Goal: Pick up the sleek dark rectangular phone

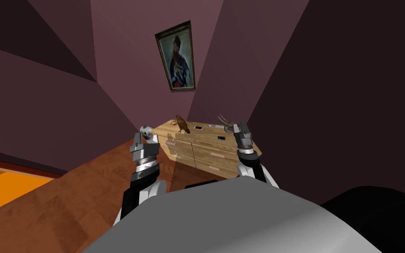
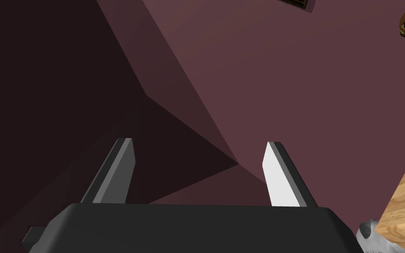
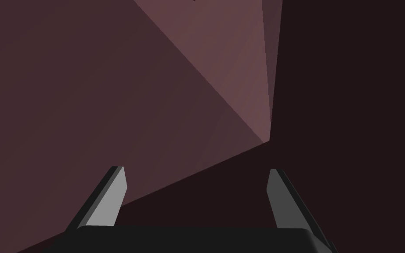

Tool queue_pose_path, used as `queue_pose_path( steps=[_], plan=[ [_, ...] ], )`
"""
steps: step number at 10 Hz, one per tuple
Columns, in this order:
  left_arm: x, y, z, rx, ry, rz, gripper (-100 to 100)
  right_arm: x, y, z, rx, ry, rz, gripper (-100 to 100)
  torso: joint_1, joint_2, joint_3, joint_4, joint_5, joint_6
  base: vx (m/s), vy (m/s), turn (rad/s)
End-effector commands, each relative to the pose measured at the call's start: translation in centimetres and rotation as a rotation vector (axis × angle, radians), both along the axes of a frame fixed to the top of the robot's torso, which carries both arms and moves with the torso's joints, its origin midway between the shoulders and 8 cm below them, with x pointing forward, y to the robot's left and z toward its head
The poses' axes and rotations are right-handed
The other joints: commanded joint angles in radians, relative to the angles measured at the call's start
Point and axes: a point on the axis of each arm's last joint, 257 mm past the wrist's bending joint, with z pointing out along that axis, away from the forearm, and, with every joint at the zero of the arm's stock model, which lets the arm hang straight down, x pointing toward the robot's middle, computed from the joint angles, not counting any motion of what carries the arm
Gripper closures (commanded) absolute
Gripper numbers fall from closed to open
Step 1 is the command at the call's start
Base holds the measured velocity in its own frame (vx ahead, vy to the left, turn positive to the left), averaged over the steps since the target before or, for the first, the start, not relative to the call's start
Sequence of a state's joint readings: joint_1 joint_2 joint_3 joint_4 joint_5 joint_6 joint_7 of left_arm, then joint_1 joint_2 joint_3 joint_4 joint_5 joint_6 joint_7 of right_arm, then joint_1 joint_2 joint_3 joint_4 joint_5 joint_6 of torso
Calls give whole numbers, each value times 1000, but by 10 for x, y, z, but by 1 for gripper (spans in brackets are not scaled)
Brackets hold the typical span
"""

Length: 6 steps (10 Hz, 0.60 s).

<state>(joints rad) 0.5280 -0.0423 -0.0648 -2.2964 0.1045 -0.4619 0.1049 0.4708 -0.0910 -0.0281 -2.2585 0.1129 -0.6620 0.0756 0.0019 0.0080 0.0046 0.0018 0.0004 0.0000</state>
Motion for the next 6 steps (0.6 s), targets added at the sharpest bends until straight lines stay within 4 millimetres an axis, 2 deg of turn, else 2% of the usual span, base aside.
queue_pose_path(
  steps=[1, 3, 6],
  plan=[
    [0, 0, 0, 0, 0, 0, 0, 2, 5, -5, -33, 10, 20, -100, 0, 0, 0, 0, 0, 0, -94, 32, -1],
    [0, 0, 0, 0, 0, 0, 0, 9, 20, -22, -99, 42, 67, -100, 0, -2, -1, 0, 0, 0, -98, 29, 3],
    [0, 0, 0, 0, 0, 0, 0, 12, 31, -35, -167, 68, 105, -100, 0, -3, -1, -1, 0, 0, -72, 34, 6]
  ],
)
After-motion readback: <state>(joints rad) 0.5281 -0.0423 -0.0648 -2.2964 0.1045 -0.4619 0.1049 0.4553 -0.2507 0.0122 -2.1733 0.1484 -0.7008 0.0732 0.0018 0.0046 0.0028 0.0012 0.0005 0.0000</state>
